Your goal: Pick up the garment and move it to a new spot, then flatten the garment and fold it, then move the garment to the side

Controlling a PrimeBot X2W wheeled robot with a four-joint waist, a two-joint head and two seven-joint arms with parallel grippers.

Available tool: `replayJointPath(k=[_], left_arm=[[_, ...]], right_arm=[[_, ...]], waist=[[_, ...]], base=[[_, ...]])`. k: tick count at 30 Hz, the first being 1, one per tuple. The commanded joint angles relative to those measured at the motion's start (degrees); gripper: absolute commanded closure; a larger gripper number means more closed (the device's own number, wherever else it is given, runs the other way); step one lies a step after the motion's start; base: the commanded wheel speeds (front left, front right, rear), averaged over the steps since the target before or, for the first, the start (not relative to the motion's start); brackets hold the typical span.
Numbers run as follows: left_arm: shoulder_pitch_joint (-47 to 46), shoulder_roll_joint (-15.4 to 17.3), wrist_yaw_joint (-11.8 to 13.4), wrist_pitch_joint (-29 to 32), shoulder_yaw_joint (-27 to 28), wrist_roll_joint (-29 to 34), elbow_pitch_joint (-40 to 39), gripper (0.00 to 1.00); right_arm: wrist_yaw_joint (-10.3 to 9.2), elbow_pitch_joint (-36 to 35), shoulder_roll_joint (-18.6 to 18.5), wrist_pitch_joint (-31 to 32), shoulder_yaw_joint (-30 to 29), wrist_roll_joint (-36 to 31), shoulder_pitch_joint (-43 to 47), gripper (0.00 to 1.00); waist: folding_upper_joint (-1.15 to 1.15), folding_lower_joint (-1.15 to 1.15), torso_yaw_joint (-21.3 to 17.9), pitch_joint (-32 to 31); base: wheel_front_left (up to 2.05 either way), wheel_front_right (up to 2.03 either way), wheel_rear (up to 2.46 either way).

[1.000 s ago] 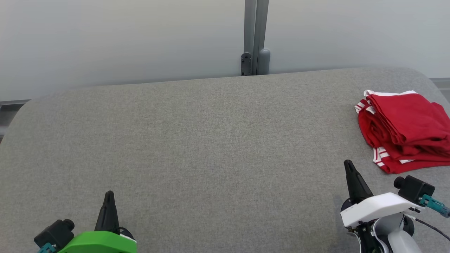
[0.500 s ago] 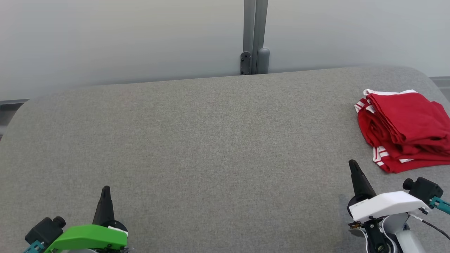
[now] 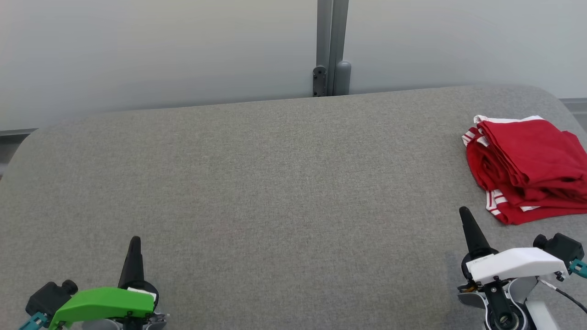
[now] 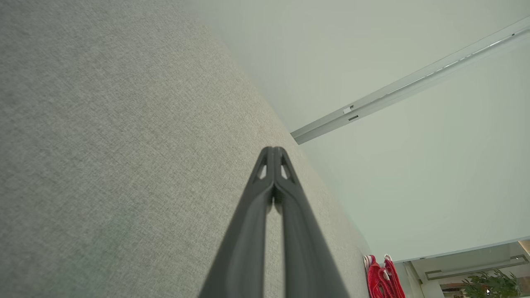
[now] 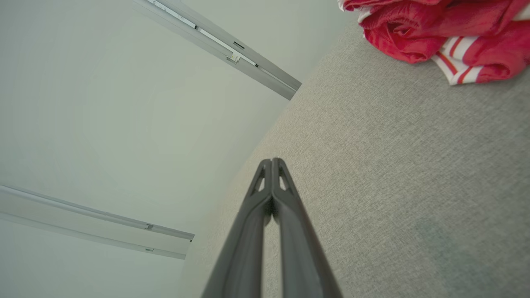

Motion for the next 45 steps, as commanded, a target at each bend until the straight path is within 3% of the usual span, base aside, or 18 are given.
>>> replayJointPath(k=[1,10,45], left_arm=[[-1.6,0.2,-0.6,0.3,0.5,-1.8,-0.4,1.0],[-2.8,0.0,-1.6,2.6,1.8,-9.6,0.0,1.0],[-5.0,-0.2,-3.5,7.0,4.5,-25.1,0.7,1.0]], right_arm=[[0.02,-0.4,-0.4,0.4,-0.4,1.8,-1.3,1.0],[0.02,-0.1,-0.4,2.1,-1.6,10.3,-1.5,1.0],[0.01,0.4,-0.3,5.7,-4.0,26.9,-2.0,1.0]], waist=[[0.0,0.0,0.0,0.0],[0.0,0.0,-0.1,0.2],[0.0,0.0,-0.5,0.8]], base=[[0.0,0.0,0.0],[0.0,0.0,0.0],[0.0,0.0,0.0]])
